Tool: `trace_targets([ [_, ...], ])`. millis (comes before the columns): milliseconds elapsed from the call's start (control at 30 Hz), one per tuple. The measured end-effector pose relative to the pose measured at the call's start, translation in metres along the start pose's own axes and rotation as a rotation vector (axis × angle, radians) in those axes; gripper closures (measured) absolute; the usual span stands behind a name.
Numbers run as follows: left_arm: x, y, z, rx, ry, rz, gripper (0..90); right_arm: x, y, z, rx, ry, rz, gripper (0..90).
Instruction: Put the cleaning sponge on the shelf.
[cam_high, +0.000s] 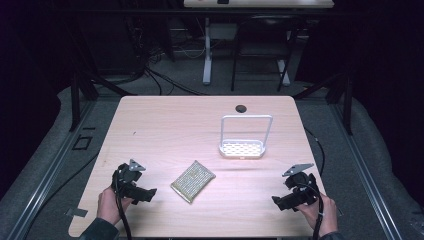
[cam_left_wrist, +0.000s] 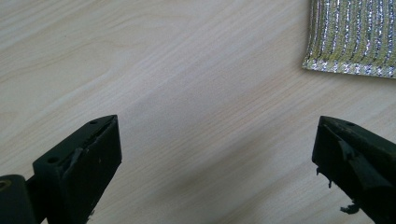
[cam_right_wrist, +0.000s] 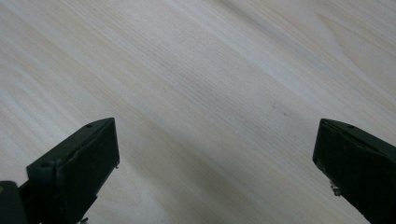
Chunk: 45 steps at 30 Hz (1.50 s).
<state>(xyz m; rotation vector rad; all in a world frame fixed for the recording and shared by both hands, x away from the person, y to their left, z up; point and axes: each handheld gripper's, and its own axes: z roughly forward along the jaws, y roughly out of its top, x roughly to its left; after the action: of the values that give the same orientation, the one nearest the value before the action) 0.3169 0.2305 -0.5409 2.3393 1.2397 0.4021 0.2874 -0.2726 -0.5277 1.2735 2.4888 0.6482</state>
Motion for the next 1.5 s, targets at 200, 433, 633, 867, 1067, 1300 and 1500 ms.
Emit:
trace_targets([
  [200, -0.001, 0.001, 0.001, 0.004, -0.004, 0.003, 1.1, 0.004, 0.003, -0.004, -0.028, -0.004, -0.023, 0.0],
  [433, -0.001, 0.0, 0.0, -0.002, -0.002, 0.005, 1.0, 0.011, 0.01, -0.006, -0.05, 0.004, -0.051, 0.5],
  [633, -0.002, 0.0, 0.0, 0.0, -0.007, 0.007, 1.0, 0.02, 0.017, -0.006, -0.048, 0.027, -0.08, 0.4],
  [867, -0.002, 0.0, 0.0, -0.002, -0.008, 0.009, 0.9, 0.034, 0.029, 0.0, -0.048, 0.061, -0.111, 0.0],
  [1067, -0.002, 0.0, 0.001, 0.002, -0.013, 0.012, 0.8, 0.047, 0.041, 0.005, -0.044, 0.088, -0.143, 0.0],
  [1300, -0.003, 0.0, -0.001, -0.012, -0.008, 0.009, 0.8, 0.062, 0.052, 0.011, -0.038, 0.115, -0.177, 0.0],
  [1500, -0.006, 0.001, 0.0, -0.004, -0.012, 0.029, 0.7, 0.081, 0.072, 0.021, -0.037, 0.15, -0.215, 0.0],
])
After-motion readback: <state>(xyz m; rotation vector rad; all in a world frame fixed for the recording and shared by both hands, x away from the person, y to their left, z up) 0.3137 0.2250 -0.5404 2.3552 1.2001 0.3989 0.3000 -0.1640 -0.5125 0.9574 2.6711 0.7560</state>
